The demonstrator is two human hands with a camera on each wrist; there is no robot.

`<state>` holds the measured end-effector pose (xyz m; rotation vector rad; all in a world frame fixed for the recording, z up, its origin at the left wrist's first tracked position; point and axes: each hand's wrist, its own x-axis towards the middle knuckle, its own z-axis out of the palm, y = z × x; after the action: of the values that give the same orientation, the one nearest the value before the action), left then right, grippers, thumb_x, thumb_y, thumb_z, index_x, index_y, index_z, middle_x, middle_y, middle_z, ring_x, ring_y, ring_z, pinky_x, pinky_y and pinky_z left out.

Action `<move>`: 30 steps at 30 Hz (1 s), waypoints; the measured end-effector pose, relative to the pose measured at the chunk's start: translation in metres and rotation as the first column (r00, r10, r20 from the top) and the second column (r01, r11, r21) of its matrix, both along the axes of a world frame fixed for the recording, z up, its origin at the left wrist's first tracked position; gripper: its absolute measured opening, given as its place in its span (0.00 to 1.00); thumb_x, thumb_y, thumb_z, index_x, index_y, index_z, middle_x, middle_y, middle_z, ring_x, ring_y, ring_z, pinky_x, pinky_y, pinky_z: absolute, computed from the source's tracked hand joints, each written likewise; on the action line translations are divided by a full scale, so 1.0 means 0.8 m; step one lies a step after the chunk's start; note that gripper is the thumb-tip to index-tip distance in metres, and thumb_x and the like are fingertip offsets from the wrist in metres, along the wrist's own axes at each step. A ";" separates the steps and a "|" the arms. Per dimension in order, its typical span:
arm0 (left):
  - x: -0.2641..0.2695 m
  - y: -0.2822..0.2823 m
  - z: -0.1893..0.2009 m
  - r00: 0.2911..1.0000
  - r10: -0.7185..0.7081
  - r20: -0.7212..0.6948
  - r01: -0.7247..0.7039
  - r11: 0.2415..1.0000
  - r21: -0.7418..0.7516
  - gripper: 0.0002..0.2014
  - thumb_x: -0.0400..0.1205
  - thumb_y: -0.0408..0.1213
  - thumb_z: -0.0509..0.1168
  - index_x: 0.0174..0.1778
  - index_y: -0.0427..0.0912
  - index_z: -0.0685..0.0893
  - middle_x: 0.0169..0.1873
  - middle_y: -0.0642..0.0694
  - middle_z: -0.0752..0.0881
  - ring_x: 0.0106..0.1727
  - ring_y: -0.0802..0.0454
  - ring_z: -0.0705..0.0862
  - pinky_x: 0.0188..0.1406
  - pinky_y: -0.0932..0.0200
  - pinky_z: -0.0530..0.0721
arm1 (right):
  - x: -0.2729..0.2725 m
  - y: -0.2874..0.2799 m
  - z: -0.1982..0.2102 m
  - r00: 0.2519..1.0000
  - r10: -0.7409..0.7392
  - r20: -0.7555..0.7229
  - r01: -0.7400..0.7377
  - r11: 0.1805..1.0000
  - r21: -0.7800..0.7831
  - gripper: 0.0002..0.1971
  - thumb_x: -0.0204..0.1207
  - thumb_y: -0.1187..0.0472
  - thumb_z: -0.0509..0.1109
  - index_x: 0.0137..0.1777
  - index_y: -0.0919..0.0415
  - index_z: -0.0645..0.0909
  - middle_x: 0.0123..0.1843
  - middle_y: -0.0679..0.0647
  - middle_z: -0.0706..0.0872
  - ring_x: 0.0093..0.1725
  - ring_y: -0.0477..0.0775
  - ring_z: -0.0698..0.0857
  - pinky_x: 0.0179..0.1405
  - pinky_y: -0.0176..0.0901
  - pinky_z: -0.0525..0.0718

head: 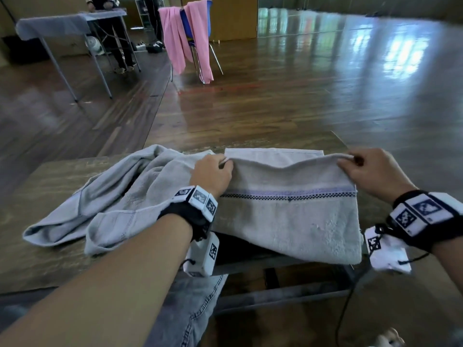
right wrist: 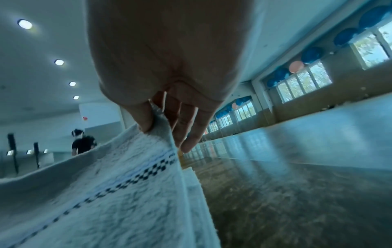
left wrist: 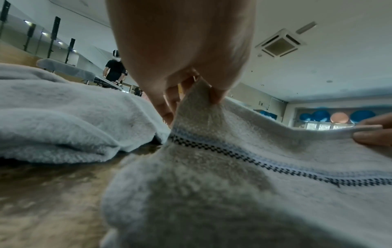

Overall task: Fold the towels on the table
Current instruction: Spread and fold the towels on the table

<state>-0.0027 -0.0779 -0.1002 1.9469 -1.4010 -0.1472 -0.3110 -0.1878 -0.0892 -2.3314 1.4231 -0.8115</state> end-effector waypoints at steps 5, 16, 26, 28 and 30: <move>0.018 -0.023 -0.029 0.984 -0.172 0.039 0.158 0.961 0.228 0.18 0.84 0.40 0.65 0.34 0.30 0.79 0.28 0.37 0.79 0.35 0.40 0.79 0.36 0.51 0.73 | 0.009 -0.039 -0.038 0.972 0.134 -0.191 -0.105 0.982 0.157 0.12 0.81 0.59 0.72 0.34 0.50 0.83 0.31 0.49 0.85 0.34 0.48 0.82 0.33 0.41 0.73; 0.020 0.009 -0.030 0.987 -0.153 0.052 0.128 0.939 0.318 0.17 0.77 0.38 0.65 0.25 0.31 0.76 0.22 0.33 0.77 0.24 0.46 0.72 0.26 0.51 0.74 | 0.006 -0.031 -0.032 0.889 0.305 -0.342 -0.173 0.914 0.367 0.09 0.83 0.52 0.71 0.40 0.45 0.87 0.39 0.52 0.90 0.42 0.56 0.87 0.49 0.55 0.83; 0.021 0.001 0.011 0.994 -0.112 -0.008 0.110 0.956 0.270 0.23 0.78 0.38 0.66 0.20 0.45 0.63 0.19 0.47 0.67 0.23 0.51 0.65 0.22 0.60 0.65 | -0.014 -0.008 -0.012 0.949 0.251 -0.192 -0.197 0.945 0.261 0.14 0.79 0.54 0.76 0.30 0.49 0.86 0.25 0.42 0.86 0.26 0.39 0.81 0.32 0.43 0.72; 0.021 -0.017 0.015 0.998 -0.058 -0.005 0.058 0.988 0.140 0.20 0.79 0.38 0.66 0.21 0.42 0.68 0.21 0.45 0.70 0.24 0.50 0.67 0.22 0.61 0.65 | -0.012 -0.017 -0.010 0.974 0.147 -0.170 -0.123 0.982 0.142 0.13 0.79 0.55 0.75 0.32 0.54 0.87 0.28 0.49 0.87 0.32 0.52 0.85 0.32 0.44 0.75; 0.023 -0.037 0.013 1.000 -0.022 -0.009 0.023 0.996 0.087 0.18 0.80 0.39 0.66 0.25 0.34 0.77 0.23 0.42 0.75 0.27 0.49 0.71 0.27 0.58 0.69 | -0.007 -0.030 -0.013 0.990 0.048 -0.130 -0.045 0.999 0.025 0.13 0.79 0.55 0.75 0.35 0.59 0.87 0.31 0.57 0.88 0.36 0.60 0.85 0.34 0.47 0.75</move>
<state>0.0156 -0.1072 -0.0900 1.9996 -1.4336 -0.2297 -0.3165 -0.2119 -0.0993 -2.4308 1.4154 -0.6369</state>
